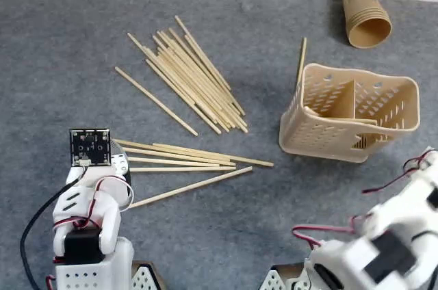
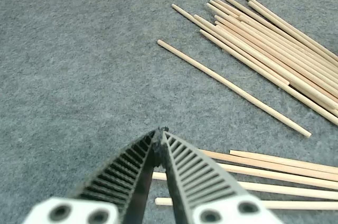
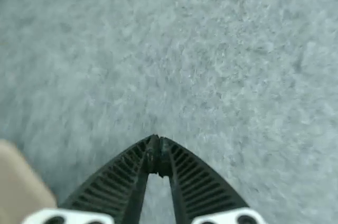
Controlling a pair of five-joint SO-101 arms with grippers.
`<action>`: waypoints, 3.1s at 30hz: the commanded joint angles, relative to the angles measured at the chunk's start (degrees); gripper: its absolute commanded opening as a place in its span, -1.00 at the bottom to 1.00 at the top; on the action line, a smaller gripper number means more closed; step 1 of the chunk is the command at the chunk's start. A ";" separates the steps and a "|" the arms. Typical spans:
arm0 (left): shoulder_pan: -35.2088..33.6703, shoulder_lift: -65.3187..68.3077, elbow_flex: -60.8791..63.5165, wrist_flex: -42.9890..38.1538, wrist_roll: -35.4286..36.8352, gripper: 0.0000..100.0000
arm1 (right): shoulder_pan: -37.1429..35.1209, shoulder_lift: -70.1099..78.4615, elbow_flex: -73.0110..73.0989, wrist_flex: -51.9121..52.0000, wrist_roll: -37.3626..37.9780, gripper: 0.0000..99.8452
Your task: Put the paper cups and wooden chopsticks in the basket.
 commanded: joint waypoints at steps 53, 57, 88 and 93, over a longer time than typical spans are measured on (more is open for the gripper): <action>-0.48 -0.66 -0.13 -1.14 -0.44 -0.99 | -21.23 17.36 -41.36 16.48 -13.71 -0.98; -0.48 -0.66 -0.13 -1.14 -0.44 -0.99 | -21.49 24.40 -53.05 16.48 -20.48 -0.91; -0.22 -0.57 7.25 -11.34 -4.57 -0.98 | -37.76 72.04 -109.05 11.21 -33.85 -0.60; -0.22 -0.57 7.25 -11.25 -4.57 -0.98 | -38.90 77.23 -108.88 1.01 -29.01 -0.60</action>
